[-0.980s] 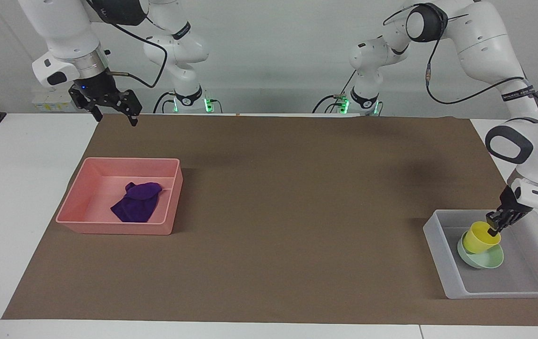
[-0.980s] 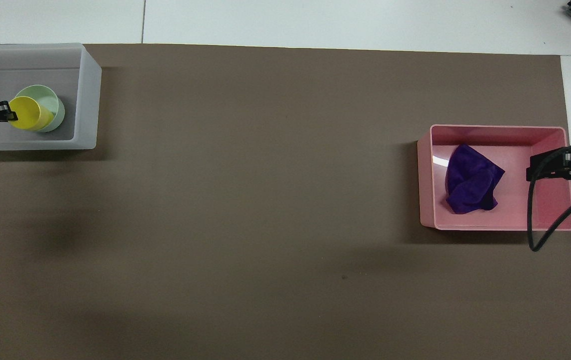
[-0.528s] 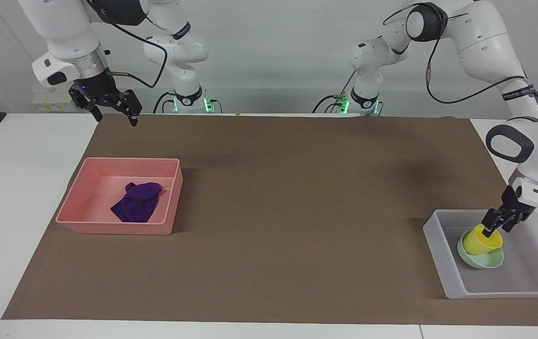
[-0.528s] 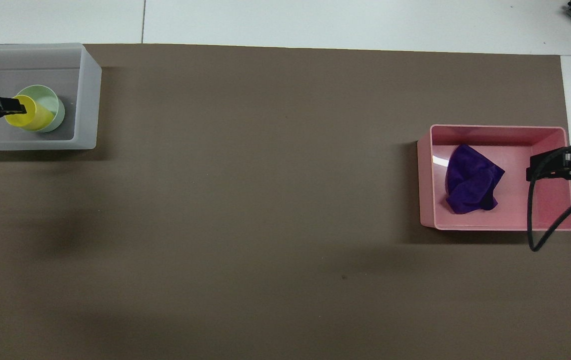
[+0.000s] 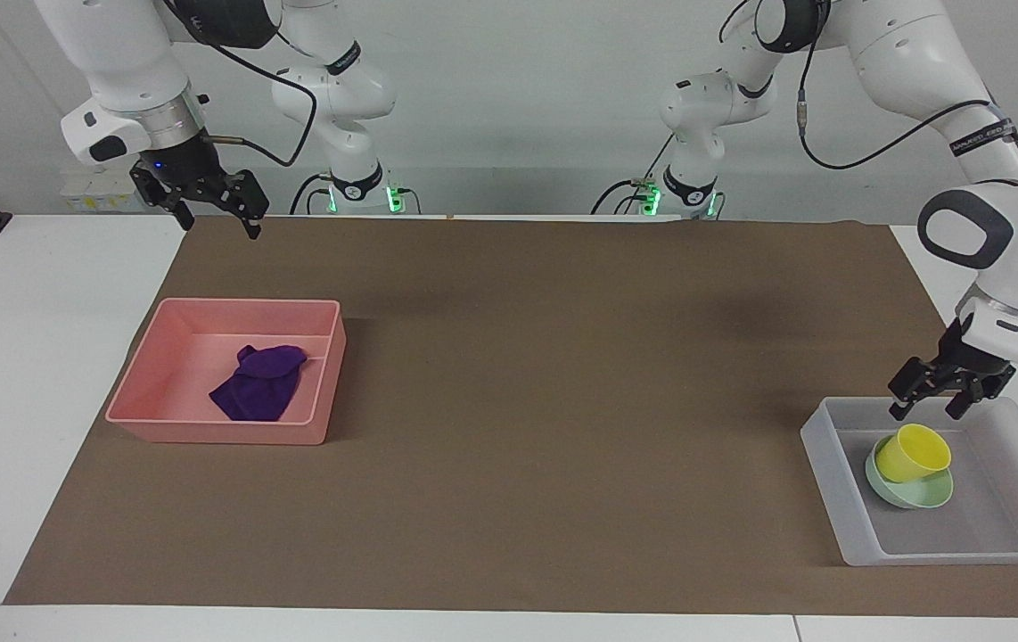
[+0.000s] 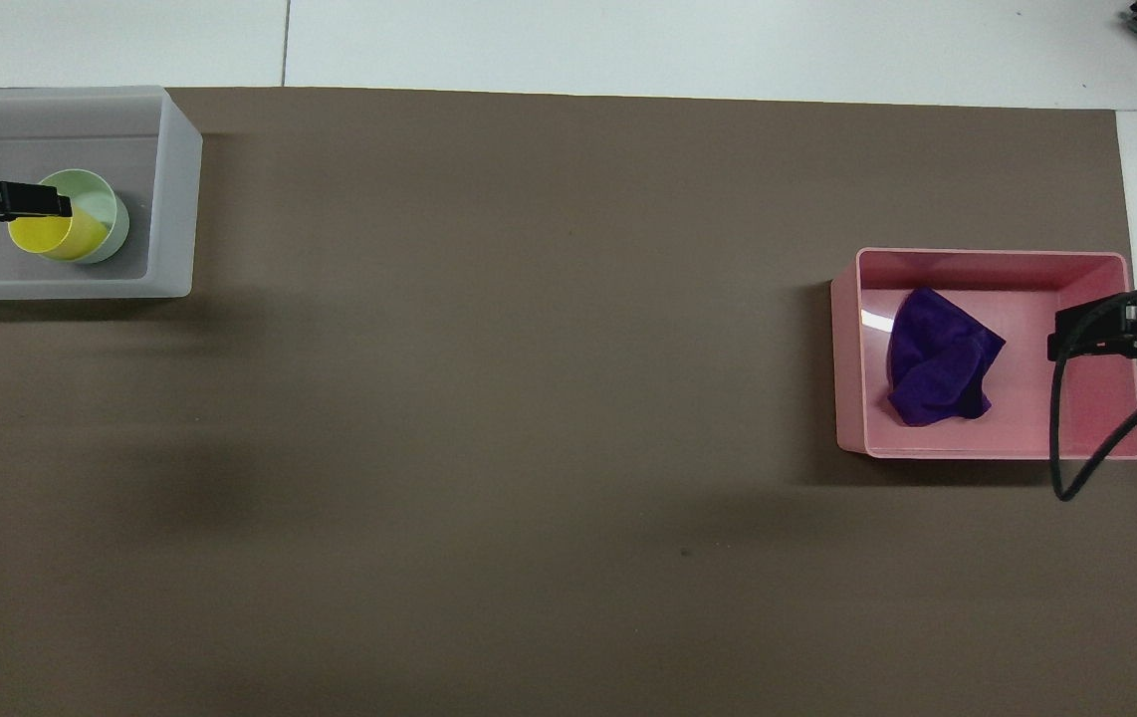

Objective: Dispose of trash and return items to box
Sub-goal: 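Open the left gripper and withdraw it from the clear box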

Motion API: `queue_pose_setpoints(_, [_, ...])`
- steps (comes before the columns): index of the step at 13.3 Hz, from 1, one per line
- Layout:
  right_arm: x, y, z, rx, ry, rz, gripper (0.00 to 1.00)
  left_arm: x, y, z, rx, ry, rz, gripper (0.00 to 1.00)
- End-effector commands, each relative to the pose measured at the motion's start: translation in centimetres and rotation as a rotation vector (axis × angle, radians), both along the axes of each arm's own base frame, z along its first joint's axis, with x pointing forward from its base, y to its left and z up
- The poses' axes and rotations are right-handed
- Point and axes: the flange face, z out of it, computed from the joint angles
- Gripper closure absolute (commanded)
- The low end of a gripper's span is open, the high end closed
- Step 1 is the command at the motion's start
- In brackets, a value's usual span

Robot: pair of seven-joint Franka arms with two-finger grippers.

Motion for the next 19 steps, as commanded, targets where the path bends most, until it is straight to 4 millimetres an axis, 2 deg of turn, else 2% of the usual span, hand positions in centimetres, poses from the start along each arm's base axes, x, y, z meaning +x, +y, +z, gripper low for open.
queue_pose_setpoints(1, [-0.6,-0.1,0.0,0.003,0.005,0.009,0.00,-2.4,-3.3,1.1,-0.012,0.072,-0.078,0.00])
queue_pose_setpoints(4, [-0.6,-0.1,0.0,0.003,0.005,0.009,0.00,-4.1,-6.6,3.0,-0.028,0.140,-0.143,0.00])
queue_pose_setpoints(8, [-0.6,-0.2,0.0,0.003,0.005,0.010,0.00,-8.8,-10.8,5.3,0.041,0.135,-0.226,0.00])
queue_pose_setpoints(12, [-0.8,-0.2,0.0,0.004,0.007,0.011,0.00,-11.6,-12.0,8.3,0.074,0.138,-0.236,0.00])
queue_pose_setpoints(16, [-0.8,-0.2,0.1,0.003,0.005,0.011,0.00,-11.2,-13.3,12.5,0.156,0.162,-0.272,0.00])
queue_pose_setpoints(19, [-0.8,-0.2,0.1,0.003,0.005,0.011,0.00,-9.2,-12.8,15.9,0.155,0.154,-0.265,0.00])
